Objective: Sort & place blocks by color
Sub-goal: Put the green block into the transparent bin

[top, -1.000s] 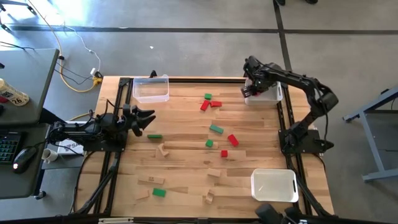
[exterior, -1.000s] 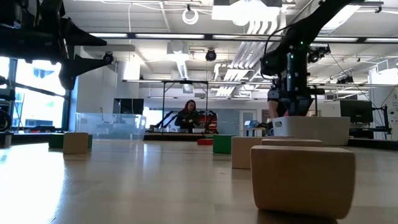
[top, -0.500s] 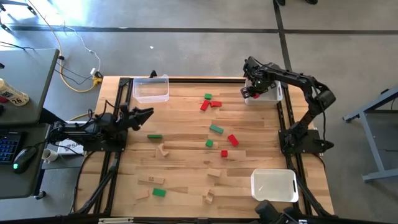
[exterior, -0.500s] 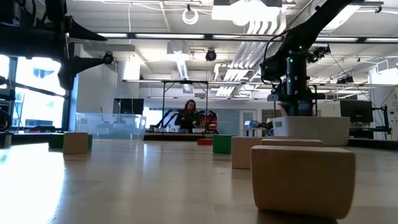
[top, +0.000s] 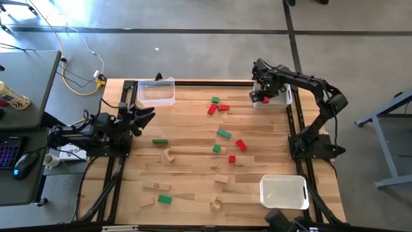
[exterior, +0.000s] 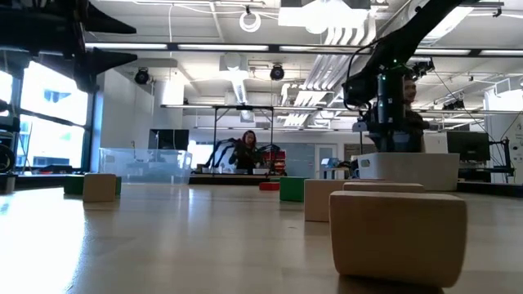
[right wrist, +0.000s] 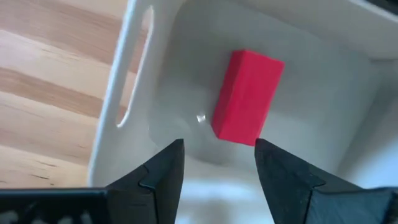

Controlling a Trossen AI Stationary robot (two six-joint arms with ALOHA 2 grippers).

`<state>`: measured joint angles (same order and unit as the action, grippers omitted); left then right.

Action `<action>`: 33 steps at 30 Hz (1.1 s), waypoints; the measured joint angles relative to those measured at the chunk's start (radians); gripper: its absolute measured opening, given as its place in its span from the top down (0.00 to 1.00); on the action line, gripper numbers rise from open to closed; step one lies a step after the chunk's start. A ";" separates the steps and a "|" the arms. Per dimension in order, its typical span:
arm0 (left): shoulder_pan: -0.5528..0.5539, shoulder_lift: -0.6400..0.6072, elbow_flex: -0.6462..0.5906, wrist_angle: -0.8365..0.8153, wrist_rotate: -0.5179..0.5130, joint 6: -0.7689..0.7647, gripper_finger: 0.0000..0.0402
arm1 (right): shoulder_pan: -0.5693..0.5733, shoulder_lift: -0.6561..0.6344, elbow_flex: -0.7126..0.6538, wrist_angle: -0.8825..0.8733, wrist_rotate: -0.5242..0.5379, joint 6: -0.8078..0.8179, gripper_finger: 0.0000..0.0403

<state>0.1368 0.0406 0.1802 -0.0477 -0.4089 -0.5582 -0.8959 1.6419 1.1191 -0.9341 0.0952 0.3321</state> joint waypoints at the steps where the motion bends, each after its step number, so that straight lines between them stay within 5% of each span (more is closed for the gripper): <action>1: 0.000 0.012 0.019 -0.027 0.008 0.011 0.43 | 0.000 -0.012 0.000 0.004 0.000 0.002 0.55; 13: 0.000 0.248 0.244 -0.319 0.128 0.126 0.43 | 0.022 -0.191 0.000 0.029 -0.021 0.093 0.55; 33: 0.000 0.602 0.483 -0.721 0.354 0.350 0.43 | 0.340 -0.308 0.000 0.036 -0.024 0.345 0.55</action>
<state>0.1368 0.6422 0.6632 -0.7686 -0.0554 -0.2078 -0.5564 1.3337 1.1191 -0.8983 0.0711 0.6773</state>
